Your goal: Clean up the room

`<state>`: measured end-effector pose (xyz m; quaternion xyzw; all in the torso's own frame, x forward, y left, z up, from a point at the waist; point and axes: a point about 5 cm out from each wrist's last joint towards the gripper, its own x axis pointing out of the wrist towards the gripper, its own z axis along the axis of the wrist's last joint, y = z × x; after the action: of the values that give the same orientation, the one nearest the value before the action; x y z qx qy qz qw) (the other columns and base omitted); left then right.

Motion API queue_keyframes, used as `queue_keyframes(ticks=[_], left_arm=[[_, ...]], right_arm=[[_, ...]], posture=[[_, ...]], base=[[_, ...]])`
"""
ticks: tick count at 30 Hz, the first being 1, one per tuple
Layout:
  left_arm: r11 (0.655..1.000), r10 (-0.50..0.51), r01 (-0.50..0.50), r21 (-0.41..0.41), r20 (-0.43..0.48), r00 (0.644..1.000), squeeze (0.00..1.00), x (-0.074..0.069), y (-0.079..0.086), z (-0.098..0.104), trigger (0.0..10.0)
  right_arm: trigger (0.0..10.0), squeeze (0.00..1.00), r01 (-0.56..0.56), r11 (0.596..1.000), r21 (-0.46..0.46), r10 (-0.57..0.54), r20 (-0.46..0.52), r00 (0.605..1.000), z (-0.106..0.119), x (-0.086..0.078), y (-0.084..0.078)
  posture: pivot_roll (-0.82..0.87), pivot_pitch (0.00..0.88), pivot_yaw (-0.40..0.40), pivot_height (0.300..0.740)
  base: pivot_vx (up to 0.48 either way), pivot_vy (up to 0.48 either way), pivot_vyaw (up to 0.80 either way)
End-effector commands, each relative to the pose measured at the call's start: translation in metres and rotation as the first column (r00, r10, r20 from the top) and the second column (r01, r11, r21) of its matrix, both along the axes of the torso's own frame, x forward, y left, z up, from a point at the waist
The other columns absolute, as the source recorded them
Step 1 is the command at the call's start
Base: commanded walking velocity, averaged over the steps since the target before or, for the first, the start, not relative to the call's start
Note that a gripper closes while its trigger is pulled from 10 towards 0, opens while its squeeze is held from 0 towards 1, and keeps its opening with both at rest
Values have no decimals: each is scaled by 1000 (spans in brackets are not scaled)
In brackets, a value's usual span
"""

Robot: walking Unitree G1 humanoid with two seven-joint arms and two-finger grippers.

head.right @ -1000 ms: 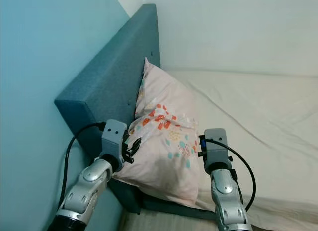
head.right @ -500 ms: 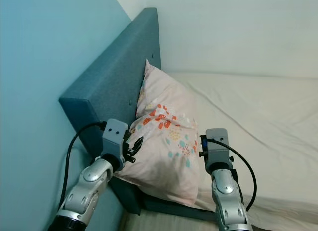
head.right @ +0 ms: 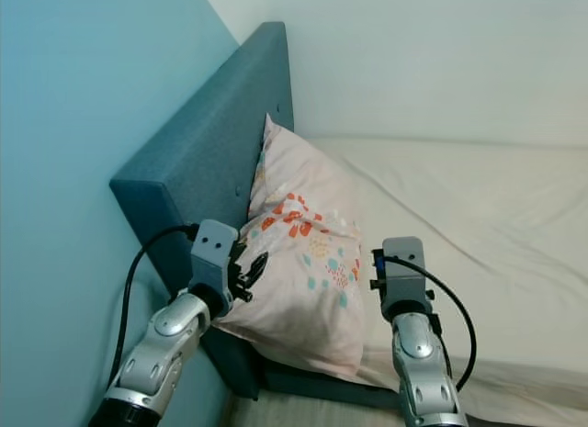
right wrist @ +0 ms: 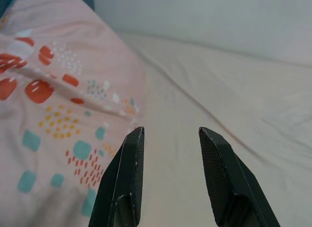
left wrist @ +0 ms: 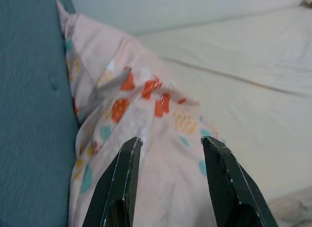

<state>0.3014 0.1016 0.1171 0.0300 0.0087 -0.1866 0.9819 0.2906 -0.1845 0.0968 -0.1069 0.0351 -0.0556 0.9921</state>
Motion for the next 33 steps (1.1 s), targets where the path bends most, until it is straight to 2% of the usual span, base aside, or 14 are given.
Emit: queue_keyframes(ticks=[1,16,33], left_arm=[[1000,-11,11,-3,-4,1000,0,-1,-1,-2,10000],[1000,-11,11,-9,-3,1000,0,-2,0,-2,10000],[1000,-3,3,-23,-20,1000,0,-6,5,-6,10000]], right_arm=[[10000,0,5,1000,0,-5,-18,1000,-3,0,-1],[10000,0,1,1000,-4,-2,-22,1000,-4,-1,0],[10000,0,-19,1000,0,19,-25,1000,-5,0,4]], posture=[[-49,50,16,736],[-50,50,12,736],[-43,40,7,736]], base=[[386,0,0],[370,0,0],[0,0,0]])
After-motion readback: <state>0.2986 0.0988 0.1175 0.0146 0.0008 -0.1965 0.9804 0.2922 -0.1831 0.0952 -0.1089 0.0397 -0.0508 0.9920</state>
